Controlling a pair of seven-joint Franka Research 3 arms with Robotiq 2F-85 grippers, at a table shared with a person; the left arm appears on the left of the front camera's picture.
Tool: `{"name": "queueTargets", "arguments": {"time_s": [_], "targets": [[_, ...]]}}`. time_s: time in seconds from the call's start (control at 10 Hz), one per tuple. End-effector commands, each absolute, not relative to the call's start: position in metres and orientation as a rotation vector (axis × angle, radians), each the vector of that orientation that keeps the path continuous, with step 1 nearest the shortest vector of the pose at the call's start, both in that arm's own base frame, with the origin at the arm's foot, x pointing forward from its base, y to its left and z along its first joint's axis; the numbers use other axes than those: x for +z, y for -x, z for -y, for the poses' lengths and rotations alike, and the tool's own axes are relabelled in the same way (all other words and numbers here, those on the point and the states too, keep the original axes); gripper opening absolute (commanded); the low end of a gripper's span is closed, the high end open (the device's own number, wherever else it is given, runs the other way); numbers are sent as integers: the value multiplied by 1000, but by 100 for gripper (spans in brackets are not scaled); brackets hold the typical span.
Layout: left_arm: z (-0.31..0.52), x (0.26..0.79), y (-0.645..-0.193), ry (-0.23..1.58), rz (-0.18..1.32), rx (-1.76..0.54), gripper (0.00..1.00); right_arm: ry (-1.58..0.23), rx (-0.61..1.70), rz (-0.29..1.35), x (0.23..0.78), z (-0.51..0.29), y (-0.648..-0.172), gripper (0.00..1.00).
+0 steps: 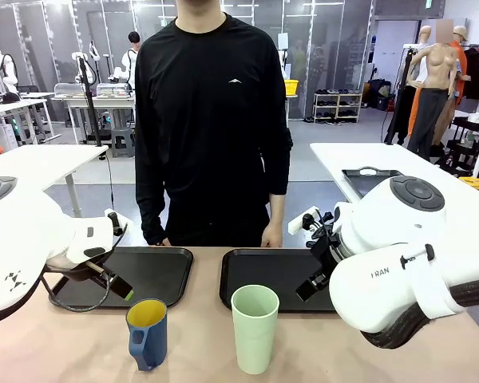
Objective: Sort and store the cups by type.
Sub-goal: Pick up the Reusable plastic cup.
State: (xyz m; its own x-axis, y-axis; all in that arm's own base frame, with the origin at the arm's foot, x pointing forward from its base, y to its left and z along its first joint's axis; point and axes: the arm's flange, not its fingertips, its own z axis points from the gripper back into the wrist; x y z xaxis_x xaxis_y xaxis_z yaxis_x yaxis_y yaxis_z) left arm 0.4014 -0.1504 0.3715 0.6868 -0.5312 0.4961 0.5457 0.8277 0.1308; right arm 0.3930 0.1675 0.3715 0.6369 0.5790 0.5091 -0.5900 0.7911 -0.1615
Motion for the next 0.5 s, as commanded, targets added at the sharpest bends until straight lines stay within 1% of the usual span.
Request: {"name": "queueTargets", "arguments": {"time_s": [0.0,0.2,0.4], "targets": [[152,375,-401,13,538,-606,100,9,654,570,376,-172,-392,100],[156,395,-398,4,556,-592,100,76,624,569,398,-181,-387,100],[161,430,-392,-28,596,-593,100,115,648,612,441,-188,-377,100]]}}
